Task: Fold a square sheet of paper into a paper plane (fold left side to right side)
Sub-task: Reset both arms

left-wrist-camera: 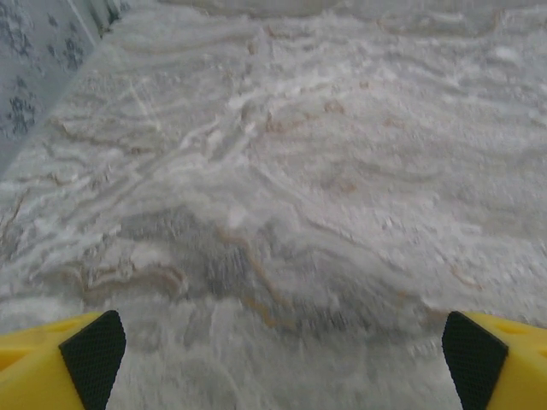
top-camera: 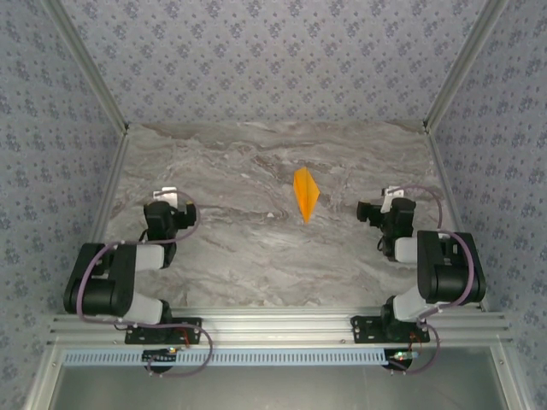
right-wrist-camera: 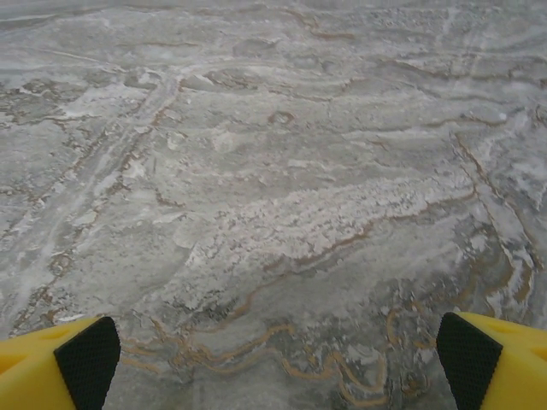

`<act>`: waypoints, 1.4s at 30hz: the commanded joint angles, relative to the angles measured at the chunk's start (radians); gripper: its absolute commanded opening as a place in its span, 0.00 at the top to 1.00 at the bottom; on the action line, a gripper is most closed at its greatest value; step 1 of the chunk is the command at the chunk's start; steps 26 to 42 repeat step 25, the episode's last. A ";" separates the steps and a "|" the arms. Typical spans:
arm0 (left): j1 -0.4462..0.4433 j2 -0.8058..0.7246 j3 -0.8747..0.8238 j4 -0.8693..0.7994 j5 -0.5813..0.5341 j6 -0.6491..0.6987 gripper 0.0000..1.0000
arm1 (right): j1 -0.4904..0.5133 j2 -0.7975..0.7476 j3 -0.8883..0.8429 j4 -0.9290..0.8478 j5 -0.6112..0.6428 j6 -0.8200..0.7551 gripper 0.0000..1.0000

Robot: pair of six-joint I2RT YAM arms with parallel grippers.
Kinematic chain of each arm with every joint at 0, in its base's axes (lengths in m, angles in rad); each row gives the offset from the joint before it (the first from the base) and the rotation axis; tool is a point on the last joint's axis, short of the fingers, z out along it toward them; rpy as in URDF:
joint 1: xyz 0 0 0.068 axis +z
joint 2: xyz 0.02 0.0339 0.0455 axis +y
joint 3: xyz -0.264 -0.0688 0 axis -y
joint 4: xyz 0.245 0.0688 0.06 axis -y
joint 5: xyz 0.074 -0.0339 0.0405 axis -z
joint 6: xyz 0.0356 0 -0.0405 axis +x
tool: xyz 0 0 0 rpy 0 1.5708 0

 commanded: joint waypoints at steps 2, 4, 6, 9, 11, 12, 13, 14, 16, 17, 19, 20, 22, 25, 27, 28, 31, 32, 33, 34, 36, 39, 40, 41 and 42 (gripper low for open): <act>0.046 0.049 0.073 0.031 0.107 -0.014 0.02 | 0.011 0.003 0.035 0.051 -0.004 -0.038 0.00; 0.077 0.046 0.100 -0.027 0.127 -0.045 0.02 | 0.013 0.002 0.035 0.048 0.002 -0.038 0.00; 0.081 0.048 0.095 -0.009 0.127 -0.049 0.02 | 0.017 0.002 0.036 0.049 0.010 -0.041 0.00; 0.080 0.049 0.094 -0.006 0.126 -0.046 0.02 | 0.033 0.001 0.036 0.049 0.040 -0.050 0.00; 0.080 0.050 0.096 -0.010 0.129 -0.045 0.02 | 0.033 0.002 0.035 0.049 0.041 -0.050 0.00; 0.080 0.049 0.095 -0.008 0.131 -0.046 0.02 | 0.037 0.002 0.034 0.050 0.048 -0.052 0.00; 0.081 0.049 0.096 -0.010 0.131 -0.045 0.02 | 0.039 0.002 0.034 0.051 0.051 -0.052 0.00; 0.080 0.049 0.095 -0.009 0.131 -0.045 0.02 | 0.038 0.001 0.036 0.049 0.051 -0.052 0.00; 0.080 0.049 0.096 -0.010 0.131 -0.044 0.02 | 0.038 0.002 0.034 0.050 0.051 -0.052 0.00; 0.080 0.049 0.096 -0.010 0.130 -0.045 0.02 | 0.039 0.002 0.035 0.049 0.051 -0.054 0.00; 0.079 0.049 0.096 -0.010 0.130 -0.045 0.02 | 0.039 0.002 0.036 0.049 0.052 -0.054 0.00; 0.079 0.050 0.096 -0.010 0.131 -0.044 0.02 | 0.039 0.002 0.035 0.049 0.054 -0.054 0.00; 0.080 0.049 0.095 -0.011 0.130 -0.045 0.02 | 0.039 0.001 0.035 0.049 0.053 -0.054 0.00; 0.080 0.049 0.096 -0.010 0.130 -0.046 0.02 | 0.036 0.001 0.037 0.048 0.049 -0.051 0.00; 0.080 0.049 0.096 -0.010 0.130 -0.046 0.02 | 0.036 0.001 0.037 0.048 0.049 -0.051 0.00; 0.080 0.049 0.096 -0.010 0.130 -0.046 0.02 | 0.036 0.001 0.037 0.048 0.049 -0.051 0.00; 0.080 0.049 0.096 -0.010 0.130 -0.046 0.02 | 0.036 0.001 0.037 0.048 0.049 -0.051 0.00; 0.080 0.049 0.096 -0.010 0.130 -0.046 0.02 | 0.036 0.001 0.037 0.048 0.049 -0.051 0.00; 0.080 0.049 0.096 -0.010 0.130 -0.046 0.02 | 0.036 0.001 0.037 0.048 0.049 -0.051 0.00; 0.080 0.049 0.096 -0.010 0.130 -0.046 0.02 | 0.036 0.001 0.037 0.048 0.049 -0.051 0.00; 0.080 0.049 0.096 -0.010 0.130 -0.046 0.02 | 0.036 0.001 0.037 0.048 0.049 -0.051 0.00; 0.080 0.049 0.096 -0.010 0.130 -0.046 0.02 | 0.036 0.001 0.037 0.048 0.049 -0.051 0.00; 0.080 0.049 0.096 -0.010 0.130 -0.046 0.02 | 0.036 0.001 0.037 0.048 0.049 -0.051 0.00; 0.080 0.049 0.096 -0.010 0.130 -0.046 0.02 | 0.036 0.001 0.037 0.048 0.049 -0.051 0.00; 0.080 0.049 0.096 -0.010 0.130 -0.046 0.02 | 0.036 0.001 0.037 0.048 0.049 -0.051 0.00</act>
